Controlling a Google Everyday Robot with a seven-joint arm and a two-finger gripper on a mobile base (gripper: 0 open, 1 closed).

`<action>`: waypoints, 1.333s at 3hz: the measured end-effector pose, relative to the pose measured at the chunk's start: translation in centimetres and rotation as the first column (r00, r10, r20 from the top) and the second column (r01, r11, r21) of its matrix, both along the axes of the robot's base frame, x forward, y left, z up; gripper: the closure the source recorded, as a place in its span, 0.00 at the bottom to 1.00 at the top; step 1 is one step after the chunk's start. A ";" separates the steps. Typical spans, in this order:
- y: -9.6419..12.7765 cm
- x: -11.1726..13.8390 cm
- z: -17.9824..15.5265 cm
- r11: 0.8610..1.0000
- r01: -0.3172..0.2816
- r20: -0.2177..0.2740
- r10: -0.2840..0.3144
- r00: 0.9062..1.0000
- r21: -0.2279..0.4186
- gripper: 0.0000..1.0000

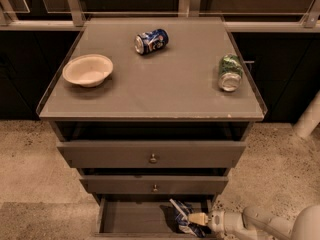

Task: Place blue chip bag into bottom drawer

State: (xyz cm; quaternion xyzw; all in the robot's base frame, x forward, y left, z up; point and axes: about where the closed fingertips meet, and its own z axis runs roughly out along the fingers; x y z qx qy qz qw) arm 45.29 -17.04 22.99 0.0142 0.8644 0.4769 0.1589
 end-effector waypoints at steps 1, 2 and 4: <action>0.0 0.0 0.0 1.000 0.000 0.000 0.000 1.000 0.000 0.57; 0.0 0.0 0.0 1.000 0.000 0.000 0.000 1.000 0.000 0.34; 0.0 0.0 0.0 1.000 0.000 0.000 0.000 1.000 0.000 0.00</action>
Offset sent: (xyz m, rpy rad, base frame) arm 0.0000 0.0000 0.0000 0.0000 0.0000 0.0000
